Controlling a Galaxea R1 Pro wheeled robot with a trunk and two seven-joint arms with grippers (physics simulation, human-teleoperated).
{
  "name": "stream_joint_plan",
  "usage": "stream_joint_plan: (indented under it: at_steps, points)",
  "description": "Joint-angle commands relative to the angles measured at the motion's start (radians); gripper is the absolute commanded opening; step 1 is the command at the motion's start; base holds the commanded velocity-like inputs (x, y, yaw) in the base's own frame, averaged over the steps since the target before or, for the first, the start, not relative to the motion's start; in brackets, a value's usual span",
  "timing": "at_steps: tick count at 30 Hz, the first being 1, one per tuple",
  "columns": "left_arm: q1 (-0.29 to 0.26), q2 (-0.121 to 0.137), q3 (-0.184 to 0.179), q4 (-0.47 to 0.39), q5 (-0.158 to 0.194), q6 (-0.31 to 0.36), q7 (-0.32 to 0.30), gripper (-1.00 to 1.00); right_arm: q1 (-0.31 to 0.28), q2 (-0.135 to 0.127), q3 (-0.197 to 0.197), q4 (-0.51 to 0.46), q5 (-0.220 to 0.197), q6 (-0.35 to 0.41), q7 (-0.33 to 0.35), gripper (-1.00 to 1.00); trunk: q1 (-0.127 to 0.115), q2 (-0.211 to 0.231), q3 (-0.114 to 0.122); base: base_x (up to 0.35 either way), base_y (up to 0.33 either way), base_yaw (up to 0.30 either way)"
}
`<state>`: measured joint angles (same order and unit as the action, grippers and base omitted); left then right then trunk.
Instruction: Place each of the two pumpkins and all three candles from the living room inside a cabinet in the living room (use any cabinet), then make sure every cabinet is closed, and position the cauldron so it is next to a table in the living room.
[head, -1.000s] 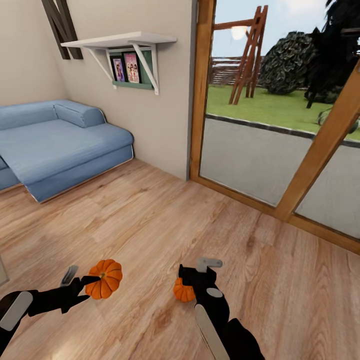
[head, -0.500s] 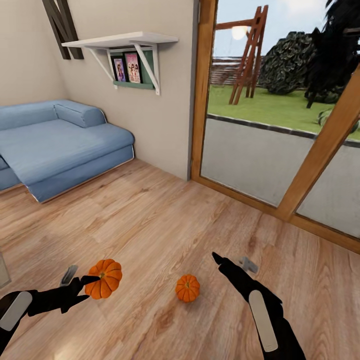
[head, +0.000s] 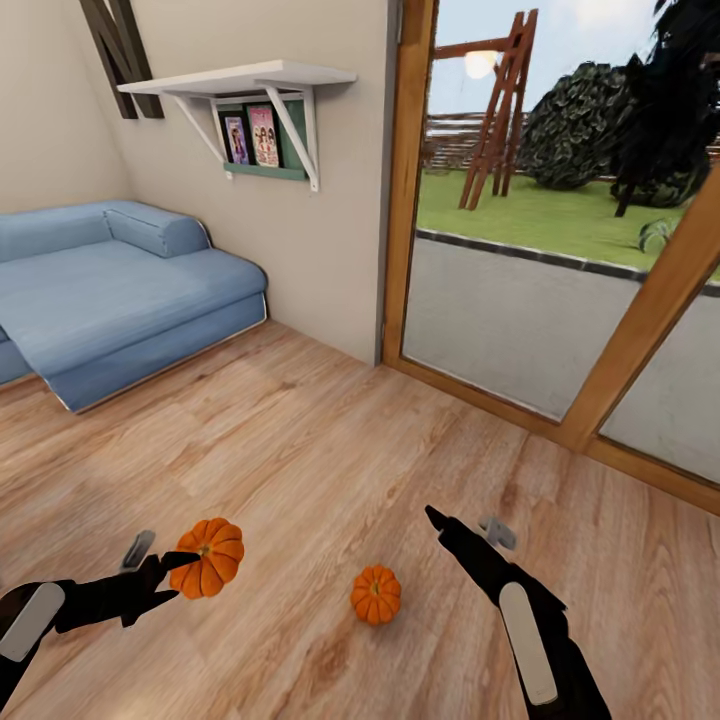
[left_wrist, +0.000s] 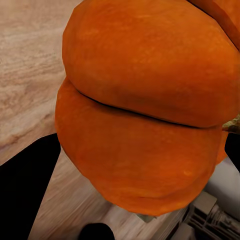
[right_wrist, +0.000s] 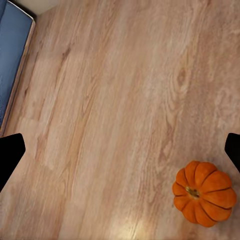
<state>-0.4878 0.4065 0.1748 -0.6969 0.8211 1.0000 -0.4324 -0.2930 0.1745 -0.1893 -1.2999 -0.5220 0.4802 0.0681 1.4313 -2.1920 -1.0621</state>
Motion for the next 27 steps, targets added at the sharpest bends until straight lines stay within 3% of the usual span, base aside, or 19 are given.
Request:
stream_joint_plan:
  at_steps: [1, 6, 10, 15, 24, 27]
  points:
    - [0.000, 0.000, 0.000, -0.001, 0.003, 0.000, 0.003, -1.00, 0.000, 0.000, 0.000, 0.008, 0.000, 0.000, 0.000, 1.00, 0.000, 0.000, 0.000, 0.204, 0.000, 0.000]
    - [0.000, 0.000, 0.001, 0.000, 0.004, 0.000, 0.001, -1.00, -0.017, 0.000, -0.002, 0.104, -0.003, -0.033, -0.002, 1.00, 0.000, 0.000, 0.000, 0.232, 0.000, 0.000]
    - [0.000, 0.004, 0.003, -0.008, 0.011, 0.004, -0.005, -1.00, -0.091, 0.000, -0.006, 0.250, -0.003, -0.042, 0.001, 1.00, 0.000, 0.000, 0.000, 0.044, 0.000, 0.000]
    - [0.000, 0.008, 0.008, -0.010, 0.017, 0.012, -0.008, -1.00, -0.204, -0.011, -0.010, 0.509, -0.005, -0.048, 0.007, 1.00, 0.004, -0.007, -0.003, 0.008, 0.000, 0.000]
    - [0.000, 0.011, 0.024, -0.010, 0.022, 0.038, -0.019, -1.00, -0.227, -0.015, -0.013, 0.561, -0.010, -0.052, 0.014, 1.00, 0.038, -0.070, -0.031, 0.000, 0.000, 0.000]
    - [0.000, 0.015, 0.024, -0.010, 0.023, 0.042, -0.070, -1.00, -0.227, -0.015, -0.013, 0.562, -0.010, -0.052, 0.039, 1.00, 0.050, -0.091, -0.041, 0.000, 0.000, 0.000]
